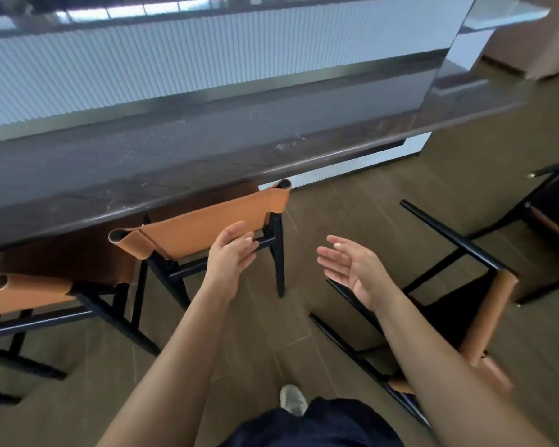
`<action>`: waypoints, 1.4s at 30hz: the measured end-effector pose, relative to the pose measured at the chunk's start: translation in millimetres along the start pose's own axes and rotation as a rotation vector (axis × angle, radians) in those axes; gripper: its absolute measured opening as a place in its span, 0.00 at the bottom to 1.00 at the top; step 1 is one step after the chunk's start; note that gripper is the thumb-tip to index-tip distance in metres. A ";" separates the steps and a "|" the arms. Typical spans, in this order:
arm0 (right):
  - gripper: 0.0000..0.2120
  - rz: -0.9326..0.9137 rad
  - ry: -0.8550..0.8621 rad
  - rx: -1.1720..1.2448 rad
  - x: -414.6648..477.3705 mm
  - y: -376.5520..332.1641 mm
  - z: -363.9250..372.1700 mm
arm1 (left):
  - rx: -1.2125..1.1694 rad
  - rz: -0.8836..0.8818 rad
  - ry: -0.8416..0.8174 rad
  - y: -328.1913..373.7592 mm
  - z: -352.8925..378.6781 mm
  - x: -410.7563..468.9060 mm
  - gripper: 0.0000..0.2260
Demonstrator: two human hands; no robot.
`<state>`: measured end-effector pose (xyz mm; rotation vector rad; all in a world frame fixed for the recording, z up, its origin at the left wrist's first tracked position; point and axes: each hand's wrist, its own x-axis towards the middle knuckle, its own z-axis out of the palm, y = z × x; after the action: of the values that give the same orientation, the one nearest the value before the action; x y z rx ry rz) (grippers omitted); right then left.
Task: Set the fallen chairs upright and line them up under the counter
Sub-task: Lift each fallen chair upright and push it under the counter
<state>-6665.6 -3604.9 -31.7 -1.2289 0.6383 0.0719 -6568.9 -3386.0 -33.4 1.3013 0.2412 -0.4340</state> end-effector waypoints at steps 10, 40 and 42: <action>0.11 -0.044 0.385 0.309 -109.6 64.3 -21.5 | 0.217 -0.044 -0.355 -24.6 25.1 -45.4 0.12; 0.11 -0.220 0.927 0.679 -439.4 182.4 -292.2 | 0.378 -0.186 -0.884 -206.0 268.8 -314.1 0.10; 0.11 -0.222 0.923 0.671 -456.6 185.7 -317.6 | 0.380 -0.193 -0.880 -224.7 283.9 -331.5 0.10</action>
<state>-7245.3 -3692.8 -25.0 -0.6125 1.1867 -0.8772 -6984.2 -3647.4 -21.2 1.3337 -0.4808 -1.2105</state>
